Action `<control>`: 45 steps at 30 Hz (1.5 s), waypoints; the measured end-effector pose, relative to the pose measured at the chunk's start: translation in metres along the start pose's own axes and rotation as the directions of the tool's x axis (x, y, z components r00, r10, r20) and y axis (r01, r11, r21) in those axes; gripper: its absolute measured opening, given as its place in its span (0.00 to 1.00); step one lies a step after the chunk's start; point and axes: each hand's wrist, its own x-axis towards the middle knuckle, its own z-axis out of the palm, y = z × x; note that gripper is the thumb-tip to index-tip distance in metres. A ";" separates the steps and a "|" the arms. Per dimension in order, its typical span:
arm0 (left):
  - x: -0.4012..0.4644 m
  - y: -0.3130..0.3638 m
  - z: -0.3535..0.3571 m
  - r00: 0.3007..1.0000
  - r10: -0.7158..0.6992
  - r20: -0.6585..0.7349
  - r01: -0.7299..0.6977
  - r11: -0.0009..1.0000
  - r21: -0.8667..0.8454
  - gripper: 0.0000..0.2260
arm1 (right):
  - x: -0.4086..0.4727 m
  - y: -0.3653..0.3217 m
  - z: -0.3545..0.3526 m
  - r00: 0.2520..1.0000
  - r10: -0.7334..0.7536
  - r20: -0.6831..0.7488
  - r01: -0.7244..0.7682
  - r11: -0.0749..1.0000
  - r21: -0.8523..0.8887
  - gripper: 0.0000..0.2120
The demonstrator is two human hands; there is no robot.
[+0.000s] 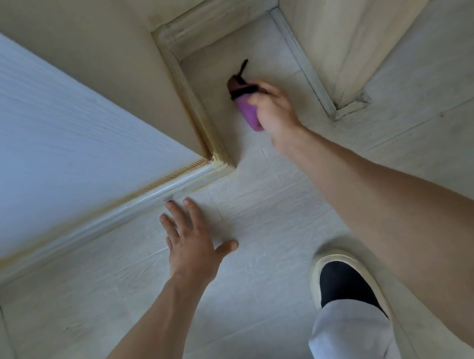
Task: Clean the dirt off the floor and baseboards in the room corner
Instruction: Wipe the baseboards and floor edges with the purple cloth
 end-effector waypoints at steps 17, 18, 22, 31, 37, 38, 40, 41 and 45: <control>-0.001 0.005 -0.002 1.000 -0.030 0.005 0.030 0.999 -0.028 0.57 | 0.004 0.013 0.049 0.959 0.009 0.282 -0.010 1.000 0.003 0.21; -0.001 0.005 -0.002 0.999 -0.032 0.007 0.032 0.999 -0.030 0.57 | -0.005 0.015 0.049 0.975 -0.020 0.221 0.031 0.998 -0.046 0.22; -0.002 0.005 -0.001 1.000 -0.022 -0.005 0.022 0.998 -0.059 0.57 | -0.075 0.054 0.013 0.952 -0.053 0.302 0.074 0.996 -0.056 0.26; 0.000 0.007 0.000 0.999 -0.042 -0.002 0.042 0.998 -0.044 0.57 | -0.069 0.048 0.018 0.917 -0.225 0.330 0.293 0.940 -0.173 0.23; 0.001 0.009 -0.001 0.999 -0.046 0.004 0.046 0.999 -0.029 0.57 | -0.020 0.017 0.043 0.919 -0.275 0.282 0.347 0.905 -0.248 0.22; 0.001 0.009 -0.001 0.999 -0.046 0.003 0.046 0.998 -0.034 0.57 | -0.021 0.016 0.048 0.916 -0.282 0.284 0.352 0.906 -0.236 0.22; 0.000 0.008 -0.001 0.999 -0.045 0.007 0.045 0.998 -0.038 0.57 | -0.048 0.029 0.034 0.899 -0.293 0.327 0.381 0.890 -0.250 0.23; 0.000 0.007 -0.001 0.999 -0.039 0.004 0.039 0.999 -0.034 0.57 | -0.064 0.041 0.016 0.886 -0.278 0.371 0.387 0.884 -0.262 0.22; 0.000 0.006 0.000 0.999 -0.029 0.018 0.029 1.000 -0.006 0.57 | -0.044 0.032 -0.005 0.903 -0.197 0.382 0.348 0.857 -0.380 0.19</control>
